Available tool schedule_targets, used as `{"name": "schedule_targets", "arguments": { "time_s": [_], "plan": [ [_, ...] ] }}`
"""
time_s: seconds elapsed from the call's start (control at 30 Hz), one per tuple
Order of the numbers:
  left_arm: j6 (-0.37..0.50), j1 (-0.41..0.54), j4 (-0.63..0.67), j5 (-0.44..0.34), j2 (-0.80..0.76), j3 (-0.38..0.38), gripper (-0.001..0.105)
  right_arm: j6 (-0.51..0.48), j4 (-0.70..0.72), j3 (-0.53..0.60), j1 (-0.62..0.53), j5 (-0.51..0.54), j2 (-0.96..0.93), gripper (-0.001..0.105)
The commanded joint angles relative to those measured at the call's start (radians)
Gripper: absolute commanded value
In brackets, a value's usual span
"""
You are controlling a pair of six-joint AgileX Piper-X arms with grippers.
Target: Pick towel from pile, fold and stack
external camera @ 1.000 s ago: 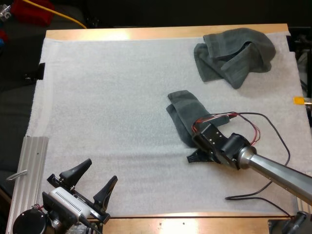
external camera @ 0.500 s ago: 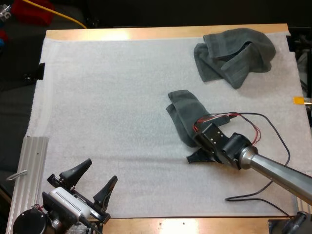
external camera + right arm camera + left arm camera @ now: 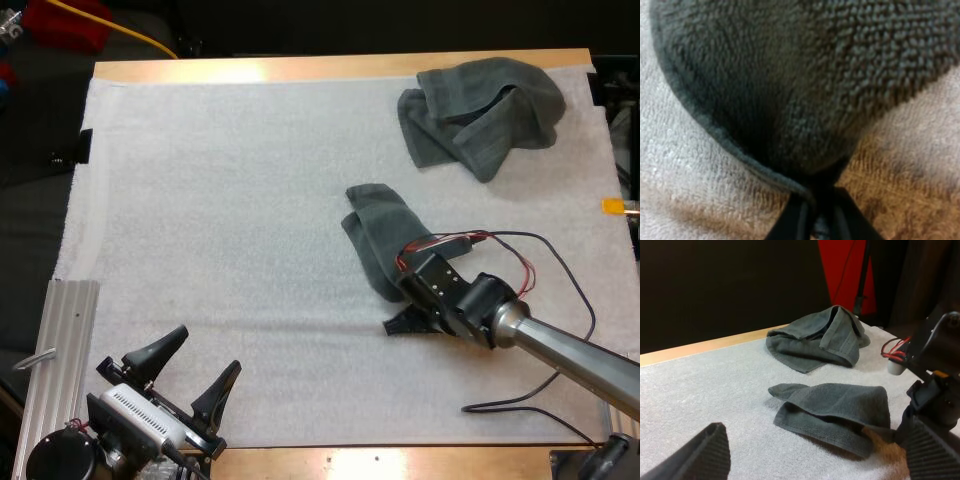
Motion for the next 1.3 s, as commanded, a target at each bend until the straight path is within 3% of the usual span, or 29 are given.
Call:
{"name": "schedule_targets", "arguments": {
  "time_s": [0.0,0.33,0.73,0.8,1.03,1.27],
  "plan": [
    [-0.010,-0.005,-0.014,0.006,-0.132,-0.002,0.070,-0.015,0.023,-0.003,-0.005,0.014,-0.033,0.001],
    [-0.010,-0.005,-0.014,0.006,-0.132,-0.002,0.070,-0.141,0.129,-0.140,-0.005,0.102,-0.183,0.001],
    [-0.010,-0.005,-0.014,0.006,-0.132,-0.002,0.070,-0.232,0.182,-0.587,-0.005,0.100,-0.177,0.001],
    [-0.010,-0.005,-0.014,0.006,-0.132,-0.002,0.070,-0.244,0.198,-0.650,-0.005,0.060,-0.167,0.001],
    [-0.010,-0.005,-0.014,0.006,-0.132,-0.002,0.070,-0.242,0.239,-0.717,0.004,-0.040,-0.145,0.001],
    [-0.010,-0.005,-0.014,0.006,-0.132,-0.002,0.070,-0.242,0.239,-0.716,0.108,-0.042,-0.084,0.001]
  ]
}}
